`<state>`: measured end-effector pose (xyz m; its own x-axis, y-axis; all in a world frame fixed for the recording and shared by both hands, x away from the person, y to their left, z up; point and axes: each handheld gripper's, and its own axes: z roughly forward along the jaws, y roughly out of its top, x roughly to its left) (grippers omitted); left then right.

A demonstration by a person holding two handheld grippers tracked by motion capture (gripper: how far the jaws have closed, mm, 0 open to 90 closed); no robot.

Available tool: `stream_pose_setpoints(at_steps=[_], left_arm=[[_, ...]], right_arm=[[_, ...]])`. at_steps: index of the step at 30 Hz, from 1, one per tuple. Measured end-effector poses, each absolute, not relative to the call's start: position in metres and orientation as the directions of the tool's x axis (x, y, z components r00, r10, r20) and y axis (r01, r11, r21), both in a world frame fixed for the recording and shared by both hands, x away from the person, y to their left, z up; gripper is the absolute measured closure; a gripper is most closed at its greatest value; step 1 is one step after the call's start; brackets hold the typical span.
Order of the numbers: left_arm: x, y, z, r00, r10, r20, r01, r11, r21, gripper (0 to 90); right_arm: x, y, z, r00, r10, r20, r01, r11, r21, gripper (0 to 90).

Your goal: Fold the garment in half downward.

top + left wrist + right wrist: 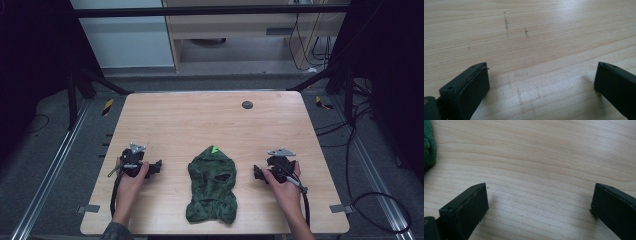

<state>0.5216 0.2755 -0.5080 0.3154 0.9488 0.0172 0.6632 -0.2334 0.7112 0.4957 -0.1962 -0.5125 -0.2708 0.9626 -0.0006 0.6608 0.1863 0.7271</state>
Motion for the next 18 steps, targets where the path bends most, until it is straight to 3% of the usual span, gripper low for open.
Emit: stream_pose_setpoints(at_steps=[6,9,18], left_arm=[[0.522,0.275,-0.508,0.332,0.943,0.014,0.659,-0.242,0.712,0.0],[0.520,0.270,-0.505,0.354,0.935,0.016,0.645,-0.257,0.719,4.9],[0.516,0.239,-0.492,0.445,0.895,0.002,0.585,-0.292,0.757,6.2]], right_arm=[[0.496,-0.196,-0.512,-0.274,0.962,-0.003,0.657,0.190,0.729,2.1],[0.495,-0.195,-0.511,-0.276,0.961,-0.003,0.642,0.187,0.744,11.6],[0.496,-0.186,-0.501,-0.334,0.942,0.006,0.600,0.208,0.773,28.1]])
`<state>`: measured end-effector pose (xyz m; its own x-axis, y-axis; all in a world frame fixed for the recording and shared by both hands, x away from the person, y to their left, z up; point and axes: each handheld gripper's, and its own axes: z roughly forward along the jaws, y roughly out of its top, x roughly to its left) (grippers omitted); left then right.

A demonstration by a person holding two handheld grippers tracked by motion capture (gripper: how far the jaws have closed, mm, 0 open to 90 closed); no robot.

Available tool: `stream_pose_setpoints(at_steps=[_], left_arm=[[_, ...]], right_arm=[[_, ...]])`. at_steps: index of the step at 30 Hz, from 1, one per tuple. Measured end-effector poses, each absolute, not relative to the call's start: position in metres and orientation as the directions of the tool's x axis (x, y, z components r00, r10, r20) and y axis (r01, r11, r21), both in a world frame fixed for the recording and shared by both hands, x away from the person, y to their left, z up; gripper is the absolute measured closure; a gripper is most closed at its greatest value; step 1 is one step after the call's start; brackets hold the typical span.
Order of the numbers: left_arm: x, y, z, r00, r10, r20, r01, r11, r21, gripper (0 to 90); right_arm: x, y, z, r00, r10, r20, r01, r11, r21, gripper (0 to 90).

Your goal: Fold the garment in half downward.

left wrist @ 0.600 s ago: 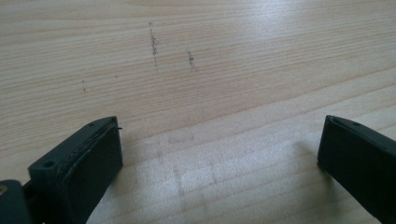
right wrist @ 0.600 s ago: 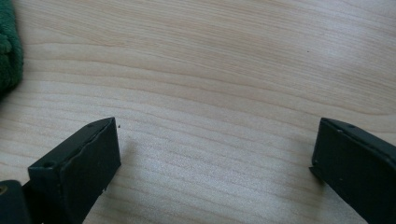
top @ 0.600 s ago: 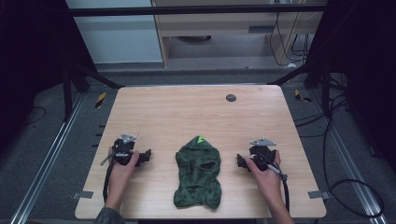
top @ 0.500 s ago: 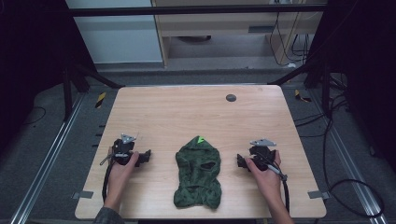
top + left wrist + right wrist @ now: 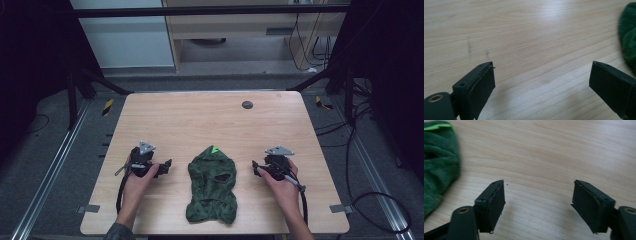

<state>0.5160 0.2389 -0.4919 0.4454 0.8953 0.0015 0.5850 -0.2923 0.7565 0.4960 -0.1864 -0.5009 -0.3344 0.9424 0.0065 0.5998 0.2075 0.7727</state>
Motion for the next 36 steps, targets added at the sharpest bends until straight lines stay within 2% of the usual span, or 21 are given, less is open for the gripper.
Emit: stream_pose_setpoints(at_steps=[3,8,11,12,13,22,31,36], left_arm=[[0.517,0.230,-0.489,0.473,0.881,-0.012,0.572,-0.297,0.764,7.6],[0.517,0.212,-0.484,0.530,0.847,-0.052,0.559,-0.303,0.772,17.2],[0.517,0.203,-0.480,0.566,0.823,-0.047,0.546,-0.332,0.770,21.3],[0.517,0.203,-0.480,0.566,0.823,-0.047,0.546,-0.332,0.770,23.5],[0.519,0.198,-0.477,0.588,0.808,-0.036,0.540,-0.360,0.761,25.3],[0.529,0.183,-0.472,0.651,0.757,-0.052,0.540,-0.414,0.733,35.1],[0.539,0.165,-0.475,0.681,0.731,-0.049,0.543,-0.459,0.703,42.2],[0.541,0.159,-0.482,0.690,0.723,-0.044,0.550,-0.483,0.681,43.0]], right_arm=[[0.497,-0.181,-0.497,-0.369,0.929,0.003,0.579,0.227,0.783,35.3],[0.497,-0.166,-0.491,-0.452,0.892,0.011,0.553,0.271,0.788,47.9],[0.497,-0.157,-0.487,-0.505,0.863,0.016,0.538,0.300,0.787,57.6],[0.497,-0.157,-0.487,-0.505,0.863,0.016,0.538,0.300,0.787,57.6],[0.498,-0.152,-0.484,-0.537,0.843,0.033,0.535,0.310,0.786,62.4],[0.511,-0.131,-0.477,-0.621,0.784,0.025,0.512,0.381,0.770,75.5],[0.527,-0.119,-0.476,-0.642,0.766,0.035,0.523,0.404,0.751,77.5],[0.533,-0.111,-0.483,-0.644,0.763,0.055,0.544,0.407,0.734,70.0]])
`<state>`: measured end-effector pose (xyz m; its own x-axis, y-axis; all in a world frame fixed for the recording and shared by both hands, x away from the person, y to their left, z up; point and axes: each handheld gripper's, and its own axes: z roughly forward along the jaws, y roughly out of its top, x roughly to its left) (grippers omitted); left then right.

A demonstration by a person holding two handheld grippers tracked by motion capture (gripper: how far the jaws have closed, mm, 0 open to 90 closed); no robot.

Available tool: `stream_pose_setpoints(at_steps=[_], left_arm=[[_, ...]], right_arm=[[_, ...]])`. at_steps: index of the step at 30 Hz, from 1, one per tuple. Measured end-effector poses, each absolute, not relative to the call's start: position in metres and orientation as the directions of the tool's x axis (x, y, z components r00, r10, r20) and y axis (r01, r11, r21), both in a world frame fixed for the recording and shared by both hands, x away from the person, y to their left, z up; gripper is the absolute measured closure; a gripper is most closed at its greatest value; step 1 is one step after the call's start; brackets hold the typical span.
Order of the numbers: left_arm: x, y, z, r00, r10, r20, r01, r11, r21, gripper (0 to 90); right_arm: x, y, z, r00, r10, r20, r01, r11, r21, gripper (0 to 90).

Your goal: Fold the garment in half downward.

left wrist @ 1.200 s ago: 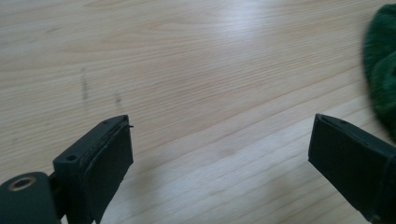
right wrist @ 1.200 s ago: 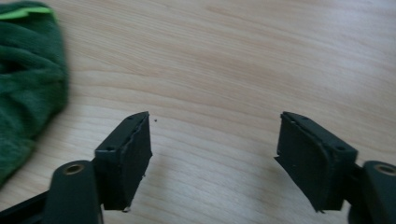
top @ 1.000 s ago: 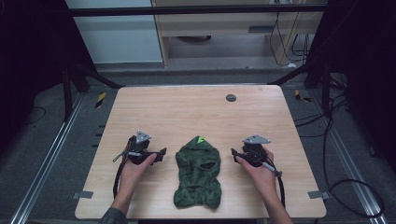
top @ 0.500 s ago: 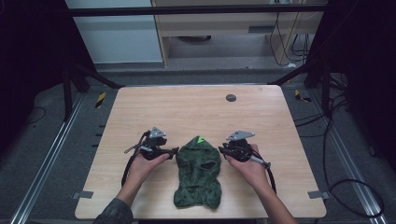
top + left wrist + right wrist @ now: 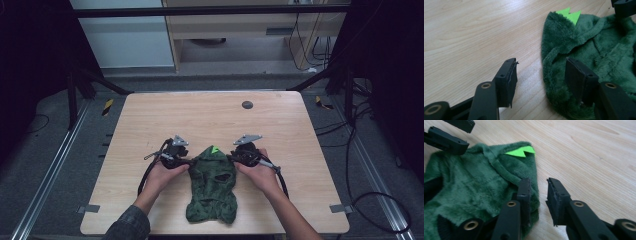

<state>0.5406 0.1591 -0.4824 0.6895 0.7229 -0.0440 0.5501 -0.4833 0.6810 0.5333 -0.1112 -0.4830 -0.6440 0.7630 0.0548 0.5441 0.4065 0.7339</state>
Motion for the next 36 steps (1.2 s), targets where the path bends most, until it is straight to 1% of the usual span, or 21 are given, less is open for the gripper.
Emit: stream_pose_setpoints(at_steps=[5,8,16,19,20,21,23,24,25,26,27,28,29,30,36], left_arm=[[0.542,0.159,-0.487,0.681,0.731,-0.046,0.561,-0.481,0.674,43.2],[0.542,0.158,-0.489,0.683,0.729,-0.043,0.562,-0.487,0.669,44.2],[0.540,0.156,-0.492,0.694,0.719,-0.029,0.548,-0.502,0.669,52.9],[0.537,0.155,-0.492,0.699,0.714,-0.039,0.546,-0.498,0.673,58.8],[0.537,0.155,-0.492,0.699,0.714,-0.039,0.546,-0.498,0.673,61.1],[0.536,0.155,-0.492,0.702,0.711,-0.042,0.545,-0.498,0.675,61.1],[0.534,0.155,-0.492,0.714,0.699,-0.042,0.536,-0.506,0.676,69.6],[0.534,0.155,-0.492,0.714,0.699,-0.042,0.536,-0.506,0.676,72.0],[0.534,0.154,-0.492,0.724,0.689,-0.041,0.530,-0.517,0.672,76.0],[0.533,0.153,-0.492,0.723,0.689,-0.042,0.529,-0.515,0.675,76.0],[0.532,0.152,-0.492,0.731,0.682,-0.038,0.525,-0.525,0.670,80.3],[0.532,0.152,-0.492,0.731,0.682,-0.038,0.525,-0.525,0.670,82.0],[0.532,0.150,-0.492,0.731,0.682,-0.031,0.520,-0.526,0.673,83.5],[0.531,0.150,-0.492,0.732,0.681,-0.028,0.519,-0.530,0.670,84.4],[0.531,0.149,-0.491,0.732,0.681,-0.016,0.514,-0.537,0.669,86.8]], right_arm=[[0.534,-0.108,-0.488,-0.652,0.756,0.052,0.552,0.427,0.716,65.0],[0.533,-0.106,-0.490,-0.653,0.756,0.046,0.555,0.436,0.708,64.1],[0.530,-0.103,-0.497,-0.661,0.750,0.038,0.555,0.454,0.697,63.3],[0.530,-0.103,-0.497,-0.659,0.752,0.035,0.557,0.455,0.695,63.7],[0.529,-0.102,-0.496,-0.663,0.748,0.028,0.552,0.463,0.693,64.8],[0.529,-0.102,-0.496,-0.663,0.748,0.028,0.552,0.463,0.693,64.8],[0.527,-0.101,-0.496,-0.677,0.735,0.015,0.541,0.484,0.688,70.3],[0.527,-0.101,-0.496,-0.677,0.735,0.015,0.541,0.484,0.688,70.3],[0.526,-0.100,-0.496,-0.683,0.730,0.021,0.541,0.486,0.686,75.2],[0.526,-0.100,-0.496,-0.683,0.730,0.021,0.541,0.486,0.686,75.2],[0.526,-0.099,-0.495,-0.691,0.723,0.023,0.538,0.492,0.684,79.5],[0.526,-0.099,-0.495,-0.691,0.723,0.023,0.538,0.492,0.684,79.5],[0.527,-0.099,-0.495,-0.699,0.715,0.021,0.533,0.502,0.681,82.8],[0.528,-0.099,-0.495,-0.702,0.712,0.023,0.532,0.504,0.680,83.6],[0.527,-0.100,-0.491,-0.713,0.700,0.023,0.528,0.515,0.675,85.3]])
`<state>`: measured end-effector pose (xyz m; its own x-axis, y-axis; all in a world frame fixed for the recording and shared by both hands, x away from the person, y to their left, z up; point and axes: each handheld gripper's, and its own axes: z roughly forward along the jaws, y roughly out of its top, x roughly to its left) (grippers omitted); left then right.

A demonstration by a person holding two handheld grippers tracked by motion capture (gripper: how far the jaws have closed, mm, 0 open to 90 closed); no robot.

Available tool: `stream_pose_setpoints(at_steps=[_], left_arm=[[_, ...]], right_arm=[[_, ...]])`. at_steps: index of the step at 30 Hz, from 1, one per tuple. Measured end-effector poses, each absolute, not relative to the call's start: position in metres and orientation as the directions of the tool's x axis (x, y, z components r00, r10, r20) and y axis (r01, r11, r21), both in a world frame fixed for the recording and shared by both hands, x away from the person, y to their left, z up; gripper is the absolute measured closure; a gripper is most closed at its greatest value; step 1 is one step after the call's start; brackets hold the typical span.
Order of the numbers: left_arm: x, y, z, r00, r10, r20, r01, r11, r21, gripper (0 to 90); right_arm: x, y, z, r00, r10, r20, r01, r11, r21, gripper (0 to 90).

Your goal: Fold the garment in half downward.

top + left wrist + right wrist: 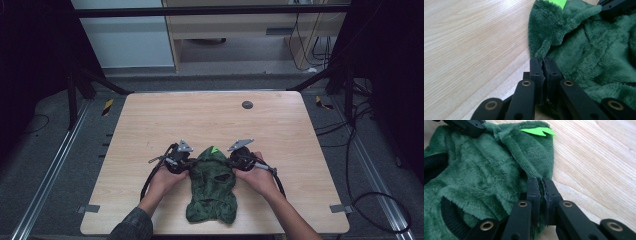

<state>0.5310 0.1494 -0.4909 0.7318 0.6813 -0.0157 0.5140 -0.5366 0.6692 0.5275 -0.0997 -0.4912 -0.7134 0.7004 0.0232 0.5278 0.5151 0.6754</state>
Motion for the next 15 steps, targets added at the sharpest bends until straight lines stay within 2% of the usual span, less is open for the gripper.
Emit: stream_pose_setpoints(at_steps=[15], left_arm=[[0.533,0.146,-0.472,0.747,0.665,0.016,0.478,-0.553,0.683,87.7]], right_arm=[[0.528,-0.106,-0.471,-0.721,0.692,0.026,0.507,0.501,0.701,85.9]])
